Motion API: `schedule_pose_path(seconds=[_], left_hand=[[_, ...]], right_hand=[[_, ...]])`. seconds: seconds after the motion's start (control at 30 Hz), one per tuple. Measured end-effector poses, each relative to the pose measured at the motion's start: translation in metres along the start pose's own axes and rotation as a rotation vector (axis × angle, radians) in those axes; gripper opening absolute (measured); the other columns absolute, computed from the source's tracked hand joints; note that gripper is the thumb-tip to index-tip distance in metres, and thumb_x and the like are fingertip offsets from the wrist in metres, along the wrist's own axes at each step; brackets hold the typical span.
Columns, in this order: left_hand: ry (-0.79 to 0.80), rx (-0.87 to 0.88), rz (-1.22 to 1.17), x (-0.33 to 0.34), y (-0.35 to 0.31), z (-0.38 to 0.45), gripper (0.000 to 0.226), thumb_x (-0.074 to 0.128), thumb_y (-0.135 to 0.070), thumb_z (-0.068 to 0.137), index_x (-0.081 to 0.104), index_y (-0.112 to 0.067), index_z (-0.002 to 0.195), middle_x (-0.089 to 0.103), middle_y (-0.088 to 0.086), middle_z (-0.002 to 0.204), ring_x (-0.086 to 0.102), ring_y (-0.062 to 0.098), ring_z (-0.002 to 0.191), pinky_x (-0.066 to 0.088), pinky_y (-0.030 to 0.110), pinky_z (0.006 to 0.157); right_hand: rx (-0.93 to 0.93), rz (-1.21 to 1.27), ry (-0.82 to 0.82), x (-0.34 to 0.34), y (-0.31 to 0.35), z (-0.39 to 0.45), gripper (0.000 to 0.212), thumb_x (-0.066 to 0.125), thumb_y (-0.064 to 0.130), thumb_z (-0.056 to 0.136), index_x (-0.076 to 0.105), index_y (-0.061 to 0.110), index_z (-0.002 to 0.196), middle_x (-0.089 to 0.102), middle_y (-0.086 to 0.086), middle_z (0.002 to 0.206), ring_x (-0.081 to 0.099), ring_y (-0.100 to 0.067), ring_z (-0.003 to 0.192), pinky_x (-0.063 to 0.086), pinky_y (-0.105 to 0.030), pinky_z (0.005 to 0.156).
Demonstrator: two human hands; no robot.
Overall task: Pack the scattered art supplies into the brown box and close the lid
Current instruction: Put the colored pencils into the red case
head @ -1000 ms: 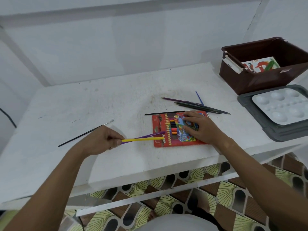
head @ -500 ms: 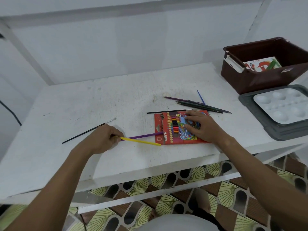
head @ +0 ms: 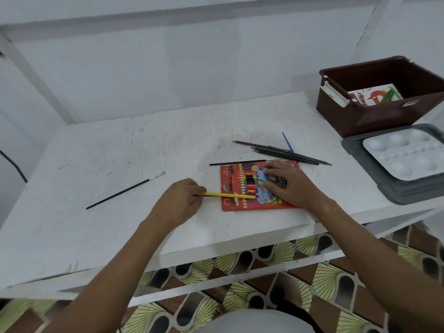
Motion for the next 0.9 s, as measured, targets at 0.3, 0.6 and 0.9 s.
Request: schedule_pose_path(seconds=[0.3, 0.6, 0.9], left_hand=[[-0.06, 0.103, 0.276, -0.001, -0.01, -0.001, 0.031, 0.079, 0.001, 0.069, 0.076, -0.012, 0.097, 0.067, 0.008, 0.082, 0.062, 0.026, 0.06, 0.05, 0.032, 0.047], [-0.151, 0.04, 0.147, -0.015, 0.027, -0.013, 0.023, 0.076, 0.002, 0.074, 0.077, -0.01, 0.093, 0.067, 0.003, 0.082, 0.062, 0.021, 0.058, 0.049, 0.029, 0.049], [-0.093, 0.097, 0.189, -0.007, 0.011, -0.014, 0.024, 0.08, -0.004, 0.072, 0.077, -0.012, 0.095, 0.061, 0.004, 0.077, 0.053, 0.017, 0.048, 0.041, 0.024, 0.043]], right_hand=[[-0.011, 0.0, 0.0, 0.001, 0.0, 0.001, 0.045, 0.061, 0.037, 0.088, 0.06, 0.013, 0.126, 0.051, -0.002, 0.139, 0.041, -0.012, 0.131, 0.037, -0.026, 0.105], [-0.009, 0.017, 0.003, 0.001, 0.0, 0.0, 0.045, 0.06, 0.04, 0.088, 0.06, 0.014, 0.125, 0.051, -0.002, 0.138, 0.043, -0.014, 0.13, 0.041, -0.032, 0.105], [-0.01, 0.021, 0.009, 0.001, 0.0, 0.001, 0.045, 0.06, 0.04, 0.088, 0.06, 0.014, 0.125, 0.051, -0.002, 0.138, 0.044, -0.014, 0.129, 0.045, -0.035, 0.102]])
Point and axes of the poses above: each hand's wrist, its own z-axis towards the middle knuckle, its own x-axis out of the palm, y = z × x, the point moved 9 cm from there along z, towards the middle knuckle
